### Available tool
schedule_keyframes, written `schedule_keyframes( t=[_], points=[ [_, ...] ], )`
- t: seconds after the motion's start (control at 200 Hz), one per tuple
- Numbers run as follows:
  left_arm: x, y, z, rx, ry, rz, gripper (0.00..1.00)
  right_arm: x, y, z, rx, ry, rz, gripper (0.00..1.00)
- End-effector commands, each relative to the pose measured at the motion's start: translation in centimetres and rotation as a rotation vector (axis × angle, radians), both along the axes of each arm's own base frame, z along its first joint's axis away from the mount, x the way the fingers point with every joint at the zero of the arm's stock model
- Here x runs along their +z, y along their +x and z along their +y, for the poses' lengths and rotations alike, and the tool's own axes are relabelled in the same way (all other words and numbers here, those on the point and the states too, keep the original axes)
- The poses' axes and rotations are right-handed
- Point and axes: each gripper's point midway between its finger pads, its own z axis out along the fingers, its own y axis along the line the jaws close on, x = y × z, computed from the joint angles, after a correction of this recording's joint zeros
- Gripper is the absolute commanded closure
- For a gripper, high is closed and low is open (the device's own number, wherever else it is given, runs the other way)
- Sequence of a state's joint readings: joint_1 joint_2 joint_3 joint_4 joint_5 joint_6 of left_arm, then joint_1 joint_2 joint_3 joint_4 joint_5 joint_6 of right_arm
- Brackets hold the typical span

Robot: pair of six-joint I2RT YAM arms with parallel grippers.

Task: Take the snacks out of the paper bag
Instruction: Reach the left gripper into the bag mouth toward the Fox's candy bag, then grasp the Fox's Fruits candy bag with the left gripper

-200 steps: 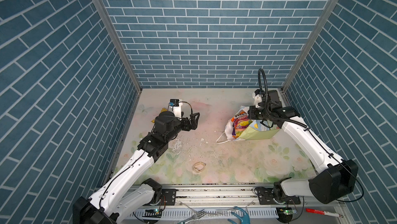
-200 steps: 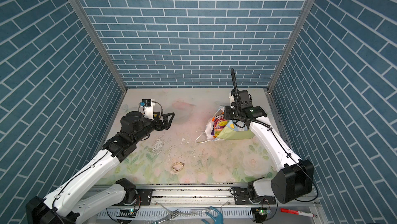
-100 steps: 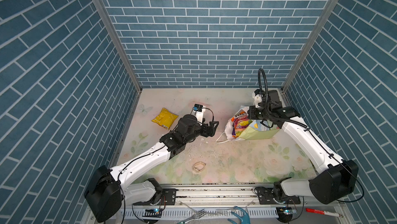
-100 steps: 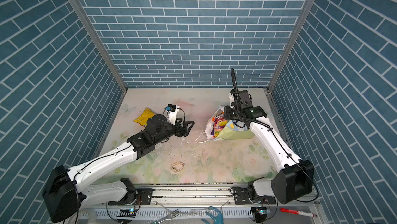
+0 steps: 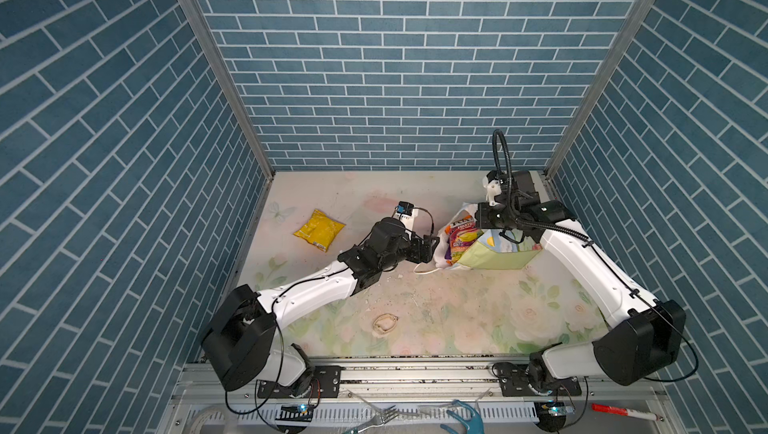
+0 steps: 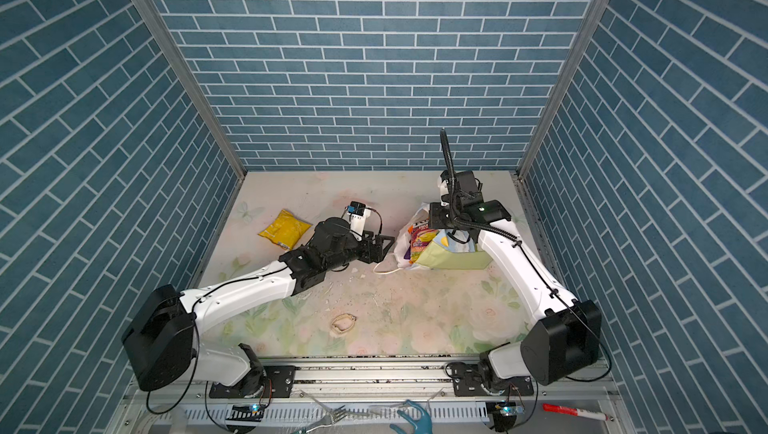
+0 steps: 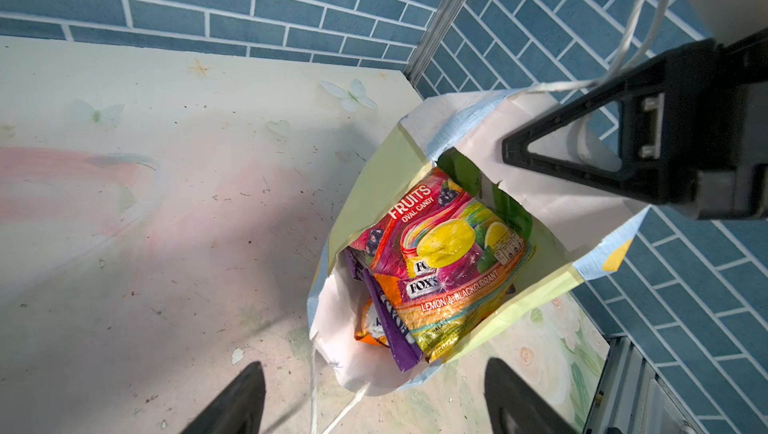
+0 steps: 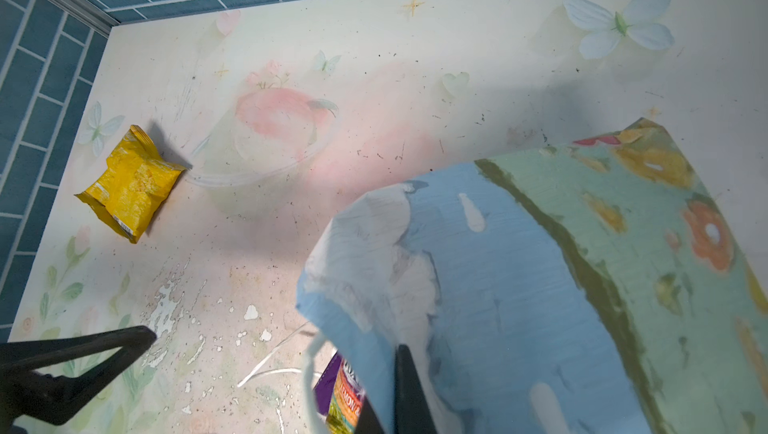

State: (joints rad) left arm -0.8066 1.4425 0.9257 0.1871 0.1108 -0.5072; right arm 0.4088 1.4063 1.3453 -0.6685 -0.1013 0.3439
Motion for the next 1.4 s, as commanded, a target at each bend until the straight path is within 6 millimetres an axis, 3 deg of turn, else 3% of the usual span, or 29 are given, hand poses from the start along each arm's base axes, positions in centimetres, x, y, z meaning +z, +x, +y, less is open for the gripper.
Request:
schedule_keyframes(
  t=[0.0,0.415,0.73,0.965,1.395],
  points=[
    [1.6,0.1,-1.6,-0.034,-0.055,-0.019,0.17,4.6,0.9,1.6,0.013,0.091,-0.103,1.0],
    [-0.5,0.4,-3.2,-0.049,-0.04,0.037,0.2,6.2,0.6,2.8,0.059,0.074,-0.137,1.0],
    [-3.3,1.3,-4.9,-0.06,-0.032,0.117,0.2,6.3,0.1,4.3,0.099,0.117,-0.151,1.0],
    [-4.3,2.0,-5.6,-0.049,-0.032,0.138,0.21,6.1,-0.3,4.5,0.094,0.142,-0.161,1.0],
    [-5.1,2.8,-6.3,-0.031,-0.057,0.152,0.31,5.6,-0.4,5.1,0.094,0.167,-0.159,1.0]
  ],
)
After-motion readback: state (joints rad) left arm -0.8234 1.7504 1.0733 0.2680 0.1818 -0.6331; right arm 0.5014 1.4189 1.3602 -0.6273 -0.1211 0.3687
